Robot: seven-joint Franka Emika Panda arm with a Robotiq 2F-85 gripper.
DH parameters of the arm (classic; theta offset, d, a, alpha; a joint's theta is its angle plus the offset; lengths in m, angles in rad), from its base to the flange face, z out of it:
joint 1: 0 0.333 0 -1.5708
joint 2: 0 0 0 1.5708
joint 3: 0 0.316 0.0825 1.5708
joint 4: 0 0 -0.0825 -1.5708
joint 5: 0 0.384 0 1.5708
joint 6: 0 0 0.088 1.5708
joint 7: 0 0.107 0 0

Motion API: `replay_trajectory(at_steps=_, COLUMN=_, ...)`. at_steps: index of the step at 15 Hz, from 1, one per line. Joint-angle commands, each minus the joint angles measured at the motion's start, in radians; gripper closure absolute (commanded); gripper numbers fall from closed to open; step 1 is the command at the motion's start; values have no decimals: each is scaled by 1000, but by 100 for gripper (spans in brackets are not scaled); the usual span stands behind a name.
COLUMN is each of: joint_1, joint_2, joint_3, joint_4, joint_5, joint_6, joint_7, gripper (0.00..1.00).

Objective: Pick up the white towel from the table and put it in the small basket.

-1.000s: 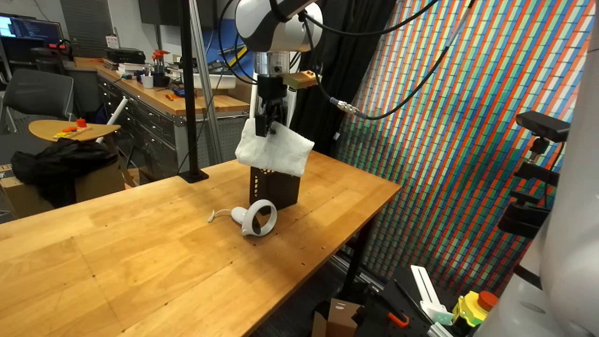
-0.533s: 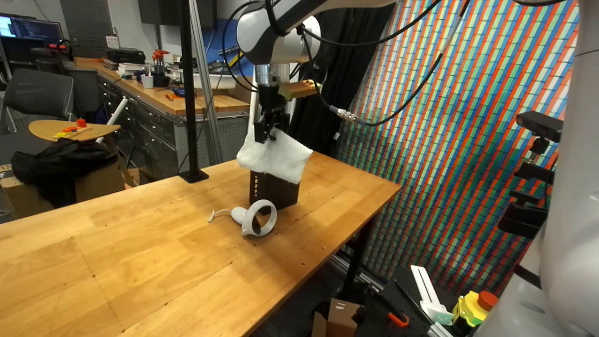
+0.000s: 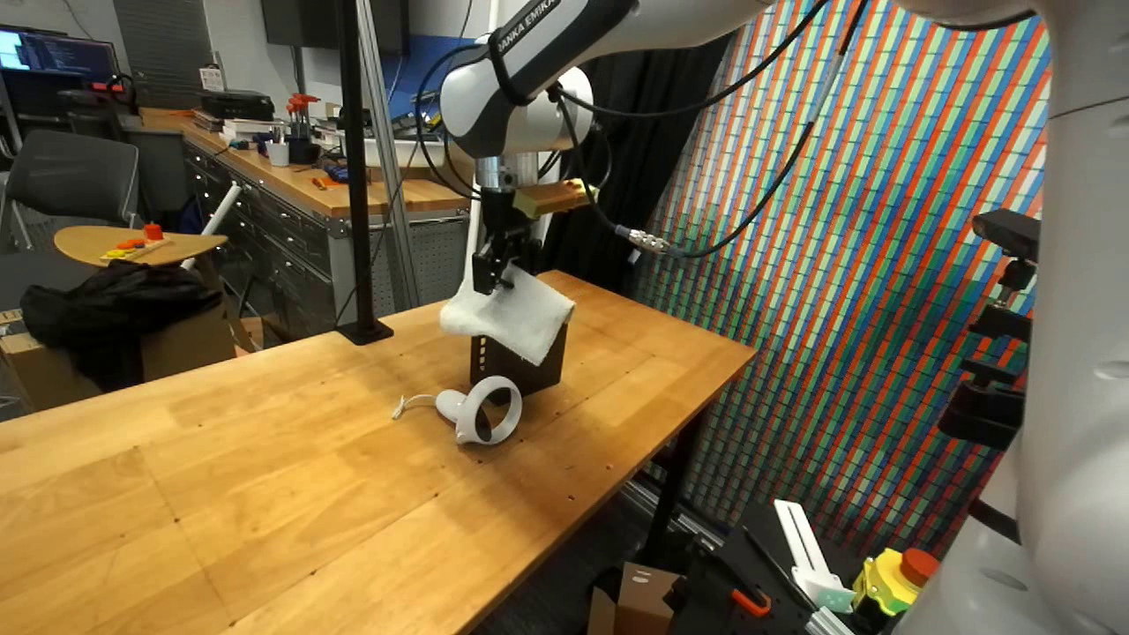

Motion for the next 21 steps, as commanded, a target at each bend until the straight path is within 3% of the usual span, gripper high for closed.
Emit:
replay_trajectory(at_steps=1, joint_1=-21, joint_2=24, joint_3=20, joint_4=-19, joint_5=47, joint_6=67, joint_7=-22, gripper=100)
replay_trajectory(at_steps=10, joint_1=-84, joint_2=47, joint_3=48, joint_4=-96, joint_5=221, joint_6=135, joint_7=-124, gripper=100)
replay_trajectory(at_steps=16, joint_1=-153, joint_2=62, joint_3=87, joint_4=-123, joint_5=408, joint_6=165, joint_7=-292, gripper=100)
replay_trajectory(at_steps=21, joint_1=-179, joint_2=63, joint_3=90, joint_4=-130, joint_5=475, joint_6=145, joint_7=-375, gripper=100)
